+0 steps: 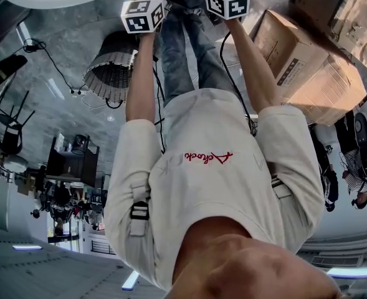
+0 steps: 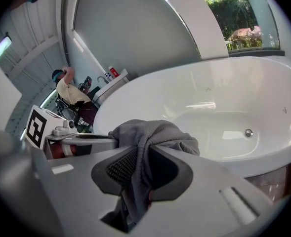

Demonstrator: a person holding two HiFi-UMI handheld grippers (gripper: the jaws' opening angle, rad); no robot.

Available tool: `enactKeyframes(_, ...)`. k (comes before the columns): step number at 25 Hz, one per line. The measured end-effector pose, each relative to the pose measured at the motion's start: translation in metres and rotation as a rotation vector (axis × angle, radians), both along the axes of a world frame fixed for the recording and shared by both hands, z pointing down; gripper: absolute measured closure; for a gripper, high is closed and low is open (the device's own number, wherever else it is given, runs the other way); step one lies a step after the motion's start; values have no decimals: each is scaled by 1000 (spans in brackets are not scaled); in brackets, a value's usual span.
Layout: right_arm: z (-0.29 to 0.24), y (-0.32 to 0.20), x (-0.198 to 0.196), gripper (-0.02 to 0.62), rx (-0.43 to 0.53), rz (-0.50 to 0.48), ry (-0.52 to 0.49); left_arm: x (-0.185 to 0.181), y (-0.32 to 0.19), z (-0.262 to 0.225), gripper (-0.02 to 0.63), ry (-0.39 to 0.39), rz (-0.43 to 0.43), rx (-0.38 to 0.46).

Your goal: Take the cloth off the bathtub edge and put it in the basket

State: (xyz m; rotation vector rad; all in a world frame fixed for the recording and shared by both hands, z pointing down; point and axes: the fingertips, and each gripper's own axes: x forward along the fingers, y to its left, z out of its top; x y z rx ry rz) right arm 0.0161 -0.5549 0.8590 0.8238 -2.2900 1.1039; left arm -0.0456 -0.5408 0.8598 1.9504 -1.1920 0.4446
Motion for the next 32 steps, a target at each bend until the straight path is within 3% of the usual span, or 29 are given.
enactKeyframes(10,-89,-17,-4,517,129,3,-73,1,-20,-82,534,4,-16,132)
enactKeyframes(19,-204,-40,-17,520,294,-9,-173,-4,-43,-191,537,-3,-53,314)
enactKeyframes(23,-241,-49,-24,523,318,7,-226,-5,-55,-236,548,10,-77,401)
enactKeyframes(32,-346,-70,-42,523,478,-54,-309,-21,-72,-344,551,18,-119,578)
